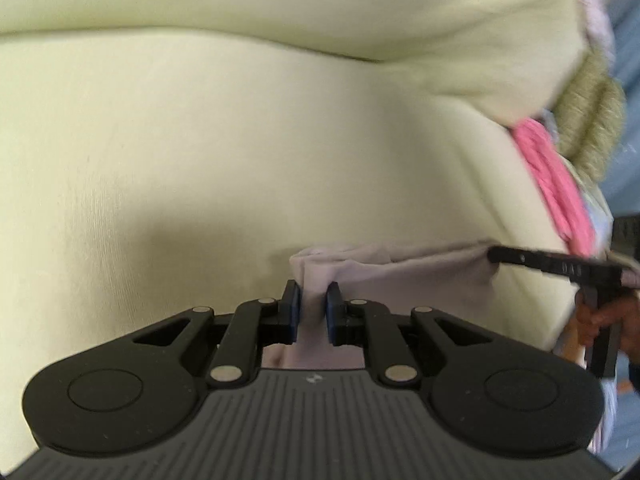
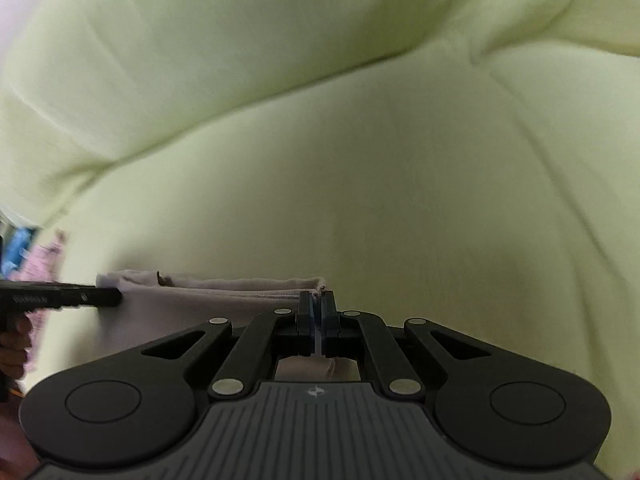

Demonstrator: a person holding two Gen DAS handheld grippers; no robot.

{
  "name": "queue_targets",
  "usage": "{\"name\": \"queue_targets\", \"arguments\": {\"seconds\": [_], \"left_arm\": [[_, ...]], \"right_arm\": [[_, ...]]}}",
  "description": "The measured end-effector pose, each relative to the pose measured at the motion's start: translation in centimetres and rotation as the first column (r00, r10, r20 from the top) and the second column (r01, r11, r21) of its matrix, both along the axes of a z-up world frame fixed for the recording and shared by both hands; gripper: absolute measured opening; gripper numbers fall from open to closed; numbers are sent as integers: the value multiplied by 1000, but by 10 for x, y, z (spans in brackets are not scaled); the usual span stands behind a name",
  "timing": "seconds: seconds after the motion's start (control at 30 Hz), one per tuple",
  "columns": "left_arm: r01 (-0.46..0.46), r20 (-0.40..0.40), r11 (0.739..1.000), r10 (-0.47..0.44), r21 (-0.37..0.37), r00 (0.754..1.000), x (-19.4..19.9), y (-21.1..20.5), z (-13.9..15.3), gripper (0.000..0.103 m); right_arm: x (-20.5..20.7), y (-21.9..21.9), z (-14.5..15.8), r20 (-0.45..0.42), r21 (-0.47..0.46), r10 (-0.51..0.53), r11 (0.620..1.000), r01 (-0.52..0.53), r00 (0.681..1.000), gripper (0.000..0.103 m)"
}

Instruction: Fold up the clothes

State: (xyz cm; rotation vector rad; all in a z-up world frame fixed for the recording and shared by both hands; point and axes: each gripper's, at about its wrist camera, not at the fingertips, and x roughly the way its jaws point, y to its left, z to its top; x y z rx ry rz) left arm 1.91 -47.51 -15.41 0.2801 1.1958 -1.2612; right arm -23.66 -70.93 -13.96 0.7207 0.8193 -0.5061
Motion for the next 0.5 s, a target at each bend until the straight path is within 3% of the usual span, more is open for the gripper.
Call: {"name": "queue_targets", "arguments": {"seconds": [0.13,0.17,0.2,0.23,0.27,0.37,0.5], "left_arm": [[72,75,997,-70,-24,995,5,-4,0,22],[74,90,997,-72,-23,993,5,-1,2,28],[69,108,997,-67,-18,992,8,2,7,35],[68,118,998,-66,-14,991,10,5,12,36],[68,126,998,-66,-11,990,11,8,16,36],[110,153,994,-105,-22,983,10,13,27,34],[153,119,987,-147,-41,982,13,10,25,30]], "right_arm": [[17,-7,-17,-29,-9,3,1000,-3,1000,1],[14,-6,-18,-28,-4,-10,1000,9,1000,6],[11,-5,-16,-34,-7,-23,1000,23,999,23],[9,-5,-13,-53,-19,-37,999,36,998,29],[7,-4,-9,-69,-34,-47,998,45,996,35],[5,3,10,-67,-95,-12,995,6,998,35],[19,12,22,-33,-165,132,977,-136,991,35]]}}
